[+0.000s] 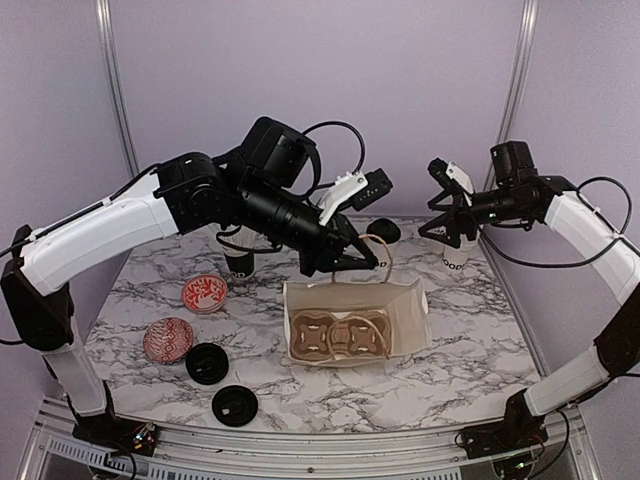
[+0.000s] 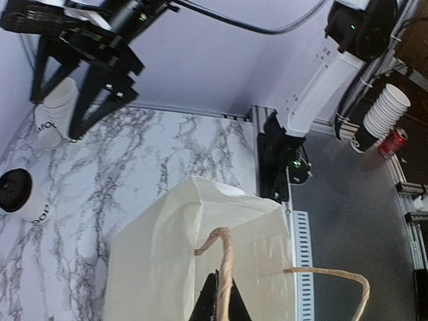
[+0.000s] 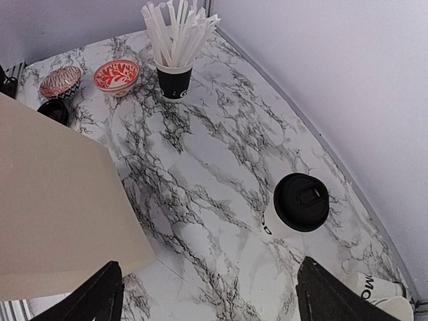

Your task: Pack the takeout coffee

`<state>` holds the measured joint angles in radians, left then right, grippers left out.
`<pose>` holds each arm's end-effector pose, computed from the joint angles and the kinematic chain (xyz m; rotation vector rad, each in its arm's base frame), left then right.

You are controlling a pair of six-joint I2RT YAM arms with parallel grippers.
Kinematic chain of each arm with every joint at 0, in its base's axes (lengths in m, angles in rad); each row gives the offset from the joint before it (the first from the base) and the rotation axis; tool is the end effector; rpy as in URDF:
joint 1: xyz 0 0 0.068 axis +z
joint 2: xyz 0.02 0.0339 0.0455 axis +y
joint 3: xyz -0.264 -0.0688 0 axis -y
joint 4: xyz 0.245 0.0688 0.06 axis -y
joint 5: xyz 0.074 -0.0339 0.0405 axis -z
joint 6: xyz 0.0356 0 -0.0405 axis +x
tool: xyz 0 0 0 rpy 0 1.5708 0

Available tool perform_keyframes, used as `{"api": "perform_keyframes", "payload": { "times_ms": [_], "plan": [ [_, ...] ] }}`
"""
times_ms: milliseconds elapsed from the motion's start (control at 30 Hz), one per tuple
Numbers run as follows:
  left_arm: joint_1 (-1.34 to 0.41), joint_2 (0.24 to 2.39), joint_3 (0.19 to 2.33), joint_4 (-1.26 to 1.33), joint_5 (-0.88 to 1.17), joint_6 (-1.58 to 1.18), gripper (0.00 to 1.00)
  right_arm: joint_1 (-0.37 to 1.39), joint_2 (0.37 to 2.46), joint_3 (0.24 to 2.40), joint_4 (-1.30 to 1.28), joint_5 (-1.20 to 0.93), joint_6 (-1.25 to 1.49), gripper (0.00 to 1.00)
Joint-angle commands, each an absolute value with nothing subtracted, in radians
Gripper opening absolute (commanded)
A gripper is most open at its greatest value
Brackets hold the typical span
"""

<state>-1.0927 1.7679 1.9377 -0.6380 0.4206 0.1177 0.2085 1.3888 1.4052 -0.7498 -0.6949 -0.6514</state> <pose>0.1702 -0.3601 0.4249 1.4472 1.5987 -1.0191 0.2805 0.0826 0.3693 -1.2012 1.7951 0.5449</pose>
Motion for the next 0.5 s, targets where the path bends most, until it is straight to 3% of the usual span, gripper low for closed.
{"api": "perform_keyframes", "payload": {
  "times_ms": [0,467],
  "plan": [
    [-1.175,1.750,1.847,-0.655,0.550,0.126,0.03,0.210,1.359,1.382,-0.744,-0.677,-0.652,0.87],
    [-1.292,1.686,1.785,-0.669,0.538,0.124,0.02,0.210,1.337,1.319,-0.751,-0.693,-0.650,0.88]
  ]
}}
